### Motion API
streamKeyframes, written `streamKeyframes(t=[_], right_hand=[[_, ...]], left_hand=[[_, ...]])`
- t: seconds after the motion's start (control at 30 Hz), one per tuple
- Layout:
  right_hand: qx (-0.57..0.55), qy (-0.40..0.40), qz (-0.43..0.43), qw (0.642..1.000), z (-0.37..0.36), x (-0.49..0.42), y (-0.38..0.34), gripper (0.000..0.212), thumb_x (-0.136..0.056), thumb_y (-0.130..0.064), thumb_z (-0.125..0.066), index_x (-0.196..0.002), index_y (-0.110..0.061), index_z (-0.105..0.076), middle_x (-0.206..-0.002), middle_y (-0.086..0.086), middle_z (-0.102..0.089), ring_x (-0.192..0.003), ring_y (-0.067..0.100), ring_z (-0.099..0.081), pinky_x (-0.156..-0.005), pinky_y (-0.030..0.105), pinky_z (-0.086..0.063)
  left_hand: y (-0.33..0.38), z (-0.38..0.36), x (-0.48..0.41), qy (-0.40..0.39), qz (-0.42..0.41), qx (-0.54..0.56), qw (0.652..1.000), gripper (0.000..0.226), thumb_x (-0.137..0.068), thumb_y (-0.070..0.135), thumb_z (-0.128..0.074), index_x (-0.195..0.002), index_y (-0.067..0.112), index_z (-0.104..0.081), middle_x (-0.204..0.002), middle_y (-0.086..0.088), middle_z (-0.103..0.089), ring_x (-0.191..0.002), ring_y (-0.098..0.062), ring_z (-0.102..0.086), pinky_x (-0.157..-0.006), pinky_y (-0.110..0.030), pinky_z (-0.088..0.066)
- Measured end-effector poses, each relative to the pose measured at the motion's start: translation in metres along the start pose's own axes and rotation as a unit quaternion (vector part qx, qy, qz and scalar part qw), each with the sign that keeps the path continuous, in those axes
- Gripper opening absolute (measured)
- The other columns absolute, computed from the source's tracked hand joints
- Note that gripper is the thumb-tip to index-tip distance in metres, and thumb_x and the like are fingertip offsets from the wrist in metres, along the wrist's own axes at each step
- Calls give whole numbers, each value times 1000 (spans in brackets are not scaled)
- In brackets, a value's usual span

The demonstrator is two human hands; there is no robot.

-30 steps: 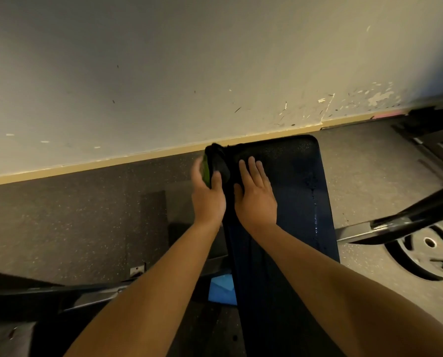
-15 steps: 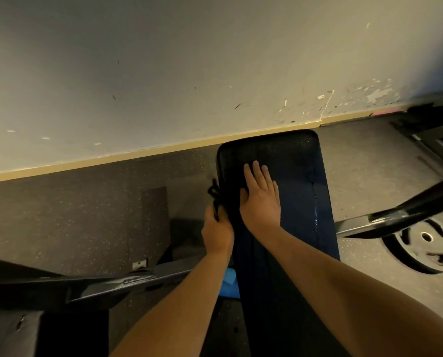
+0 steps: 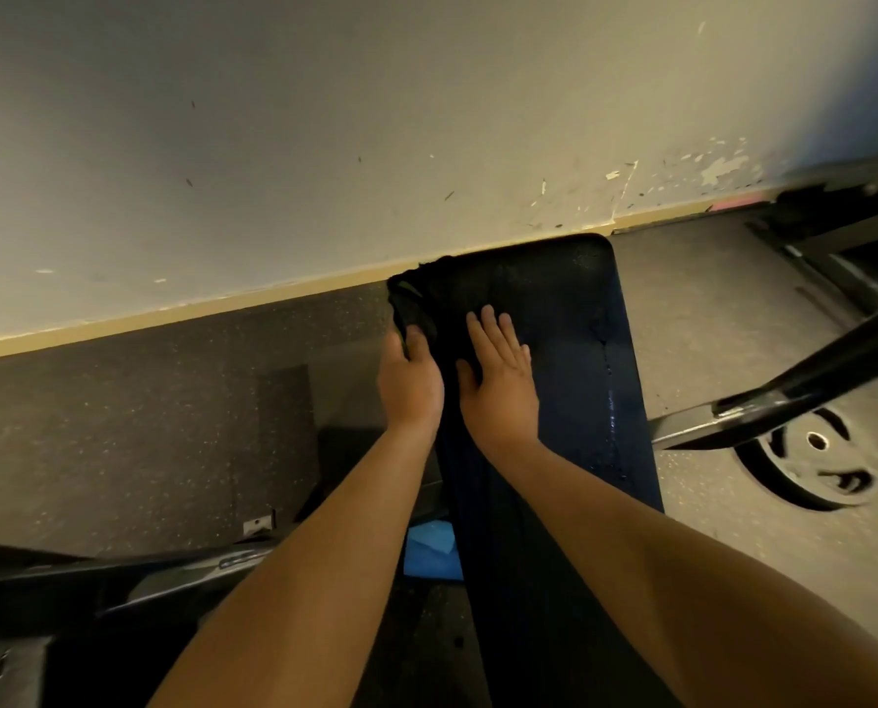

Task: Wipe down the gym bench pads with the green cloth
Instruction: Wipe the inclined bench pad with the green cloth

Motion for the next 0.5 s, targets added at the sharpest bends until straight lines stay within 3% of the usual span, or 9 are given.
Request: streamKeyframes(t=[0.17,0.27,0.4,0.5], right_hand=[[-3,-3,-13,1000,-1,2,-3,52,-102,-17,-49,-152,-21,-34,-162,-3,-24,-152,13,-8,-124,42,-6],[8,6,-4,1000,-2,4,-1,51,-103,-20,-47,-153,-21,-34,-162,-3,-24,-152,13,-8,-124,43,-7],[30,27,0,999,-9,7,-1,50,-104,-20,-45,-153,-20,-34,-162,-3,-24,-152,13,-9,-124,41,-5],[26,35,-18,999,-13,9,-5,51,-104,-18,-44,-153,-21,-33,-162,-4,-23,-152,12,-8,-124,39,-2]], left_hand=[[-30,11,34,-12,77,33,996,24,-108,31,-40,-122,31,-59,-116,8,-64,-110,-14,-60,-89,-30,-44],[-39,26,53,-56,148,62,985,23,-107,32,-42,-120,34,-61,-118,8,-65,-106,-9,-59,-84,-26,-43],[-3,22,24,-50,75,71,993,25,-109,31,-39,-128,33,-54,-113,15,-62,-107,-6,-59,-82,-21,-46],[15,7,2,-34,36,31,998,30,-108,32,-38,-132,23,-54,-119,2,-63,-108,-14,-62,-87,-29,-50]])
Point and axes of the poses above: each hand's wrist, its own x-axis away from the middle knuckle, its own z-axis out of the back of the hand, y = z × x, the point moved 1 cm from there along -x, towards the middle knuckle
